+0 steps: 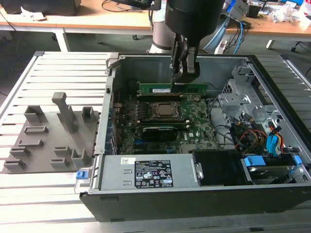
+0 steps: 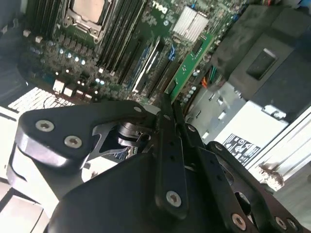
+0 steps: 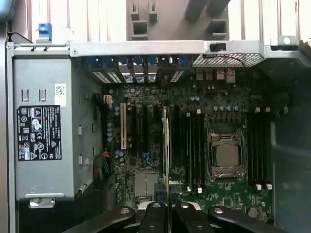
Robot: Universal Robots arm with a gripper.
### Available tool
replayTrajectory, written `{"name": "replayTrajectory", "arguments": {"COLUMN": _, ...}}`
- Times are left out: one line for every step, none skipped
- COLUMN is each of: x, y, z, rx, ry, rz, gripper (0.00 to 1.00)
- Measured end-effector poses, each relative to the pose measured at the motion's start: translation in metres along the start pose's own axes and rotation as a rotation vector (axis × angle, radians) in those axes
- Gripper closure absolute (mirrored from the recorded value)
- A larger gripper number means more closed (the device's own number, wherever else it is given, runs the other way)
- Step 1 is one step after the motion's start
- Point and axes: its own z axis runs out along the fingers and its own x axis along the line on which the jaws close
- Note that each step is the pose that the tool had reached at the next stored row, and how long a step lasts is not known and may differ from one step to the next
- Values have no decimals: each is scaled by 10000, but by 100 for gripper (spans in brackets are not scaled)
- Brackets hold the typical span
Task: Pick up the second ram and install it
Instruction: 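Pick up the second ram and move it above second insertion slot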
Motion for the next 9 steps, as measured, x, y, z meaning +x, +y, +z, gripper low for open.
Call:
{"name": "replayTrajectory", "arguments": {"x": -2, "y": -61, "z": -1, "rx": -1, "ry": 2, "rz": 2, "gripper": 86}}
{"name": "replayTrajectory", "arguments": {"x": -3, "y": -99, "z": -2, "rx": -3, "ry": 3, "rz": 2, "gripper": 86}}
{"name": "replayTrajectory", "arguments": {"x": -3, "y": -125, "z": -2, "rx": -4, "ry": 5, "rz": 1, "gripper": 86}}
{"name": "replayTrajectory", "arguments": {"x": -4, "y": -167, "z": -2, "rx": -5, "ry": 5, "rz": 1, "gripper": 86}}
{"name": "replayTrajectory", "arguments": {"x": -5, "y": -196, "z": -3, "rx": -7, "ry": 6, "rz": 2, "gripper": 86}}
{"name": "replayTrajectory", "arguments": {"x": -6, "y": -247, "z": -4, "rx": -11, "ry": 7, "rz": 2, "gripper": 86}}
{"name": "replayTrajectory", "arguments": {"x": -8, "y": -320, "z": -6, "rx": -14, "ry": 9, "rz": 1, "gripper": 86}}
{"name": "replayTrajectory", "arguments": {"x": -11, "y": -399, "z": -7, "rx": -19, "ry": 10, "rz": 3, "gripper": 86}}
{"name": "replayTrajectory", "arguments": {"x": -13, "y": -461, "z": -8, "rx": -22, "ry": 10, "rz": 1, "gripper": 86}}
